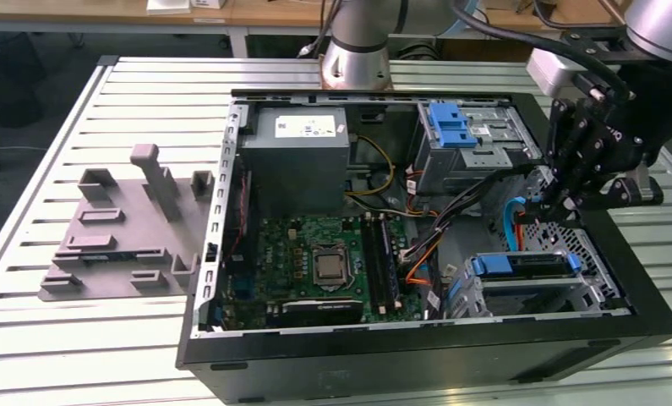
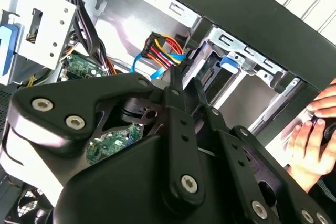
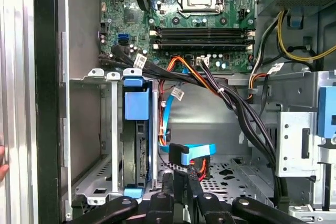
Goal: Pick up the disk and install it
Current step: 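Insert the first disk wire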
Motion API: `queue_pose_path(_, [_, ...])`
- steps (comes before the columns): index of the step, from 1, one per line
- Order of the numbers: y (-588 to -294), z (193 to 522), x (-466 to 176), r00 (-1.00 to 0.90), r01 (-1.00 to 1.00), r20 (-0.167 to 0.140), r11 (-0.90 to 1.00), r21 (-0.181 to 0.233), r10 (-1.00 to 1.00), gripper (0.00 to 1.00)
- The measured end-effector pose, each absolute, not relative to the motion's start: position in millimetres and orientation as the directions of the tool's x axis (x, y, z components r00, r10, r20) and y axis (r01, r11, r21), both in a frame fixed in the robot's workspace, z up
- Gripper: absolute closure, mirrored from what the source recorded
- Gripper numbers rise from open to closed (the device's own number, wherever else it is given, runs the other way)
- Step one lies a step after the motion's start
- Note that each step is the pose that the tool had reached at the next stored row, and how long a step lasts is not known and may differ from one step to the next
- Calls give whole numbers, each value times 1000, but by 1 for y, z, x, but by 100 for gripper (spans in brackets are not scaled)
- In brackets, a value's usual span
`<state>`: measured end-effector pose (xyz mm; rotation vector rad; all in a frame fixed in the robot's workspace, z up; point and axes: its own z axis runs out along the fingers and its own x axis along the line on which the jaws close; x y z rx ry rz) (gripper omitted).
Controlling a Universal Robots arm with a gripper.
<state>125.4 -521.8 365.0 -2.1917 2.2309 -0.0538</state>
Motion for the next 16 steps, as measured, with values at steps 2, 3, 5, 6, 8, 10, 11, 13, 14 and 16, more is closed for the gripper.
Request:
queue_pose_path(2, [-519, 365, 125, -18, -999, 37, 17, -35, -999, 75])
queue_pose_path(3, [-517, 364, 125, -18, -999, 53, 16, -36, -998, 75])
queue_pose_path(5, [-515, 363, 125, -18, -999, 79, 15, -37, -997, 75])
queue_pose_path(6, [-514, 362, 125, -18, -999, 87, 15, -37, -996, 75])
queue_pose_path(8, [-512, 360, 125, -18, -999, 88, 15, -37, -996, 75])
queue_pose_path(10, [-511, 359, 125, -18, -999, 88, 15, -37, -996, 75])
queue_pose_path(11, [-511, 359, 125, -18, -999, 88, 15, -37, -996, 75])
queue_pose_path(13, [-511, 360, 125, -18, -999, 89, 15, -37, -996, 75])
queue_pose_path(14, [-511, 361, 124, -18, -999, 89, 15, -37, -996, 75])
queue_pose_path(16, [-510, 364, 124, -18, -999, 89, 15, -37, -996, 75])
